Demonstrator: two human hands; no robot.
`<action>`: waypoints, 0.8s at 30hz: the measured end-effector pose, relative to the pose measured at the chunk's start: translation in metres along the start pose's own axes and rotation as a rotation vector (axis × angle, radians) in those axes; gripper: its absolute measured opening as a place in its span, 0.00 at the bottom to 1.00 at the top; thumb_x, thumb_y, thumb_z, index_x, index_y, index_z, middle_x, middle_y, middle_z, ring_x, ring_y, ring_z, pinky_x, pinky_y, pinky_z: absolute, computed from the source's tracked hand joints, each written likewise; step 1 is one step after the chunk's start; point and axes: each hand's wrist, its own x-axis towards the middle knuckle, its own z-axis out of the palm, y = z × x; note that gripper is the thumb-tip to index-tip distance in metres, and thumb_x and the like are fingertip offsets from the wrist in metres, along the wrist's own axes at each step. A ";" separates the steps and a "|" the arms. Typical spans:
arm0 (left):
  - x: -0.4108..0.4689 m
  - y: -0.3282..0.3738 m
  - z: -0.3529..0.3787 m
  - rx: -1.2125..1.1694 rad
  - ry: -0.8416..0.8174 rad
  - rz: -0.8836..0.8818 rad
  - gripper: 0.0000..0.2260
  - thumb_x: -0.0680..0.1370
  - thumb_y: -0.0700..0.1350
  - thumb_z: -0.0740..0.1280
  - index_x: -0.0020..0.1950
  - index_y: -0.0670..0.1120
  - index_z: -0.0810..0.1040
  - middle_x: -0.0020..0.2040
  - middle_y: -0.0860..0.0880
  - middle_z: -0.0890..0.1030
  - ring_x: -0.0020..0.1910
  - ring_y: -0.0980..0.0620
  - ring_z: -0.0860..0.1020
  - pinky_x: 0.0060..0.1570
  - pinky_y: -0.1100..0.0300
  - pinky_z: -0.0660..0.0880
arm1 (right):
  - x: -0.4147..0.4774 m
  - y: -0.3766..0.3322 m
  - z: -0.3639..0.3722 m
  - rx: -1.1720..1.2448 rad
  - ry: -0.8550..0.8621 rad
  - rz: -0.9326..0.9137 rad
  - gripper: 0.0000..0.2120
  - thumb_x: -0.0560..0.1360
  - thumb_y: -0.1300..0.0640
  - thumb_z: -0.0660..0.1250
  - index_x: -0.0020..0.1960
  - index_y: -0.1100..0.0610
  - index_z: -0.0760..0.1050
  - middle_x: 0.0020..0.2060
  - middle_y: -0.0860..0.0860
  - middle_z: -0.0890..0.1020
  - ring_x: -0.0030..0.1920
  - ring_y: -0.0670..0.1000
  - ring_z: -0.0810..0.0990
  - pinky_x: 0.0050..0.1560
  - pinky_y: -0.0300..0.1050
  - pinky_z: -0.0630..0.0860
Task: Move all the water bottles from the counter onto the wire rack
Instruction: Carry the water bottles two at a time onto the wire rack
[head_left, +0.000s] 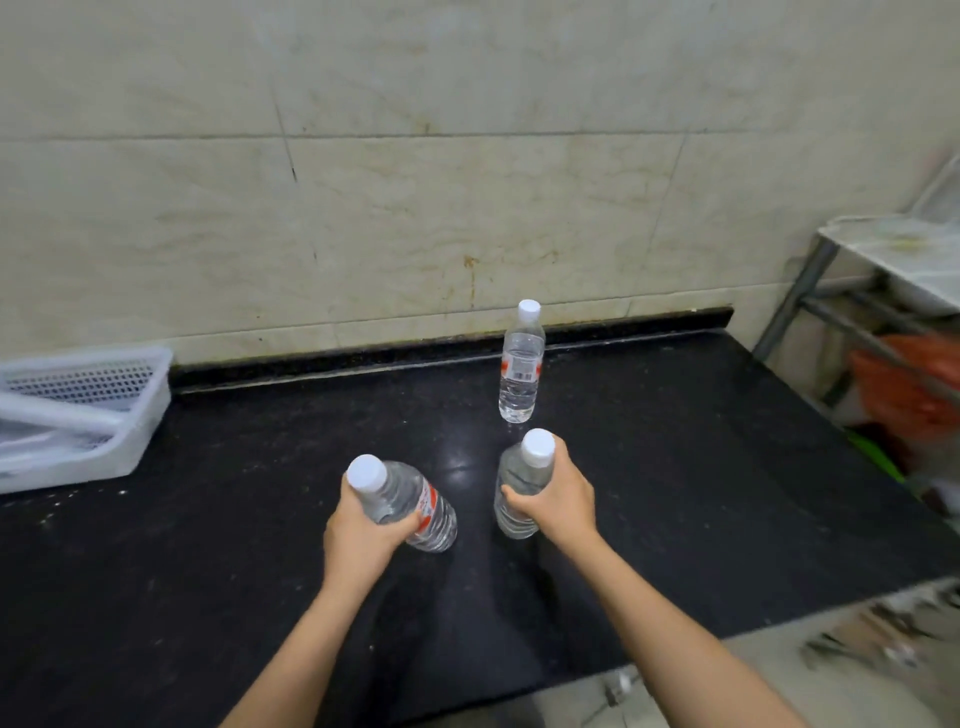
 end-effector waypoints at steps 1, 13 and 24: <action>-0.003 -0.002 -0.002 0.015 -0.033 0.017 0.36 0.55 0.51 0.74 0.61 0.46 0.70 0.48 0.48 0.77 0.54 0.42 0.78 0.54 0.53 0.73 | -0.010 0.000 -0.004 -0.008 0.022 0.031 0.31 0.63 0.53 0.74 0.63 0.48 0.66 0.52 0.47 0.79 0.57 0.53 0.77 0.50 0.41 0.69; -0.054 0.029 0.036 0.133 -0.512 0.274 0.29 0.62 0.50 0.76 0.61 0.53 0.71 0.51 0.48 0.81 0.54 0.42 0.78 0.51 0.52 0.74 | -0.147 0.059 -0.091 0.003 0.479 0.394 0.29 0.62 0.55 0.76 0.59 0.53 0.68 0.50 0.51 0.79 0.54 0.56 0.78 0.52 0.49 0.74; -0.146 0.092 0.152 0.164 -0.831 0.496 0.34 0.51 0.62 0.68 0.57 0.59 0.71 0.48 0.53 0.82 0.51 0.48 0.79 0.52 0.50 0.76 | -0.229 0.122 -0.227 0.025 0.772 0.430 0.29 0.60 0.58 0.78 0.57 0.51 0.70 0.48 0.50 0.79 0.52 0.53 0.78 0.52 0.49 0.74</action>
